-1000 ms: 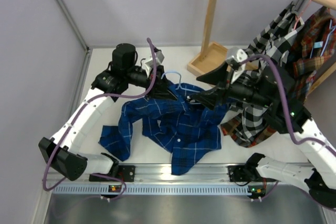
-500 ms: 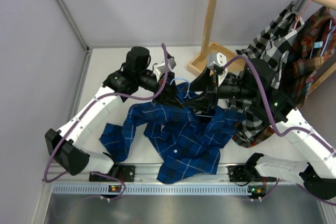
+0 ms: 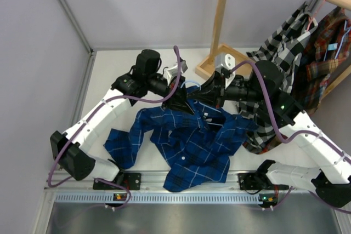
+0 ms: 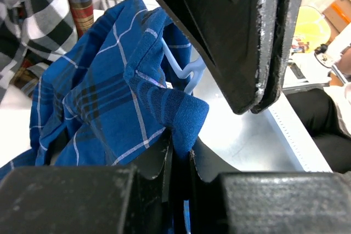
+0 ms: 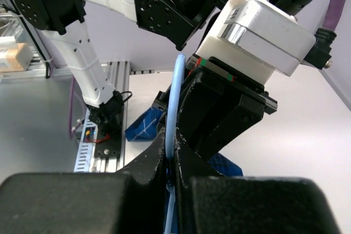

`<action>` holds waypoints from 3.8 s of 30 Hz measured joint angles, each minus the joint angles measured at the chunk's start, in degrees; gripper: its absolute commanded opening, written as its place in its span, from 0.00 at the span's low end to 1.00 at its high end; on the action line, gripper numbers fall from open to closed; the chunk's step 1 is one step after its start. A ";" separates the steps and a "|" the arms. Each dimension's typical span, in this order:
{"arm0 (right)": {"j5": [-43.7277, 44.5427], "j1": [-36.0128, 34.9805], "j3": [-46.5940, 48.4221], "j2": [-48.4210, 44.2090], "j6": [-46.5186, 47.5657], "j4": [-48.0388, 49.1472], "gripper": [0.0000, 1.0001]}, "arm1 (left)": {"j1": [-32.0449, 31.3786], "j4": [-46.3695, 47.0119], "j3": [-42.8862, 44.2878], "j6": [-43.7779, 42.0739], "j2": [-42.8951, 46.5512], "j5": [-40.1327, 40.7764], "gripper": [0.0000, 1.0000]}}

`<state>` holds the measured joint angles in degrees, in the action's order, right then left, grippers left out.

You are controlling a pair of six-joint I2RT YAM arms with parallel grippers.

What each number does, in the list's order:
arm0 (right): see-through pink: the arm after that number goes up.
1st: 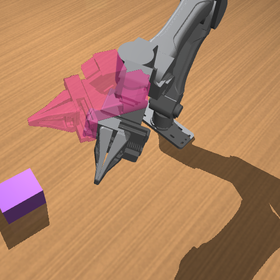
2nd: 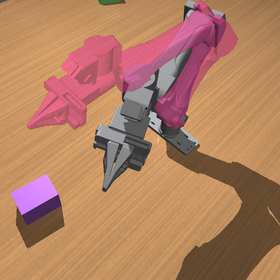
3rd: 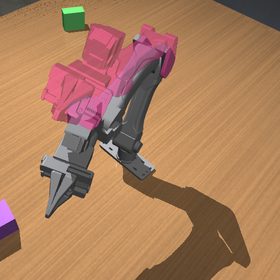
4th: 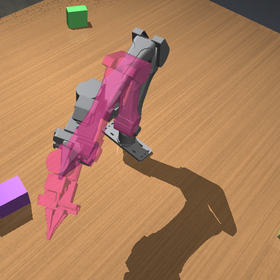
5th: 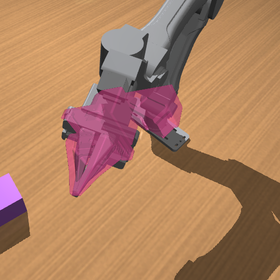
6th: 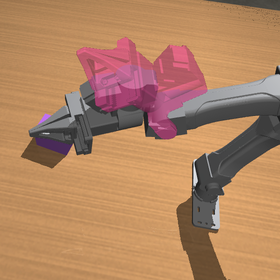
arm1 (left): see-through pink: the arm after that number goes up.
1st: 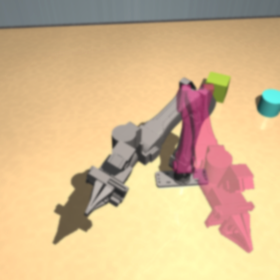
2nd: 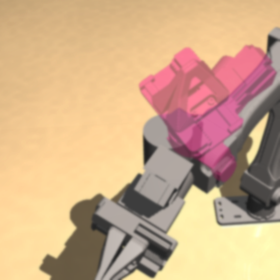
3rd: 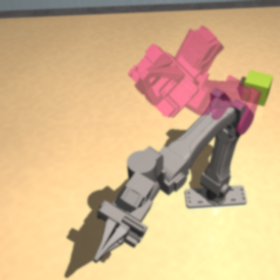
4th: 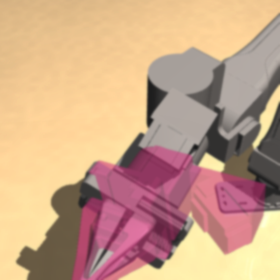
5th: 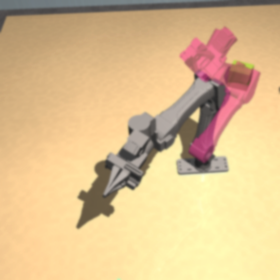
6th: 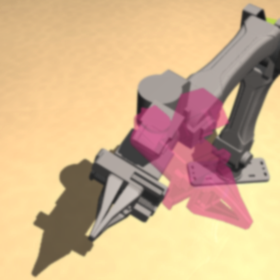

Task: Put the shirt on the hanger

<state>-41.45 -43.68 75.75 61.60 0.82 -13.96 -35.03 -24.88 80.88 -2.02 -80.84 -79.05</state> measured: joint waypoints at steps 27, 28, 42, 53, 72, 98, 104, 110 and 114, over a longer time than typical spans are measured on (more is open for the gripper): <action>38.64 0.09 5.79 -6.05 -5.05 -6.80 0.00 | 0.04 9.03 -33.88 11.17 45.35 80.28 0.84; 38.93 0.09 6.49 -5.90 -5.03 -7.13 0.00 | 0.04 8.33 -35.06 12.20 44.76 80.65 0.82; 40.76 0.09 7.78 -5.64 -4.96 -10.16 0.00 | 0.61 8.92 -36.26 23.26 31.69 103.21 0.00; 43.91 0.09 4.13 -10.58 -5.51 -10.54 0.00 | 13.25 7.67 -19.91 25.46 16.96 97.53 0.00; 45.16 0.09 4.11 -7.76 -6.05 -10.01 0.00 | 6.80 1.11 7.48 9.18 13.75 49.13 0.98; 30.77 0.17 0.72 -10.56 -5.11 -8.31 0.00 | -4.46 -33.03 27.87 -28.20 -11.39 24.48 0.00; 29.79 0.22 -1.14 -11.52 -5.40 -6.62 0.32 | -3.76 -34.01 27.87 -29.75 -11.28 23.08 0.00; 29.81 0.26 -2.99 -16.00 -4.02 -9.18 0.50 | -2.71 -35.60 27.89 -31.26 -11.28 21.14 0.00; 28.48 0.26 -2.71 -20.98 -0.59 -18.10 0.59 | -2.64 -36.83 27.87 -32.41 -10.93 19.65 0.00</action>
<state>-12.97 -43.42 73.03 40.62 0.23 -32.05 -37.67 -61.71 108.75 -34.44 -91.77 -59.40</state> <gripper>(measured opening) 0.534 0.107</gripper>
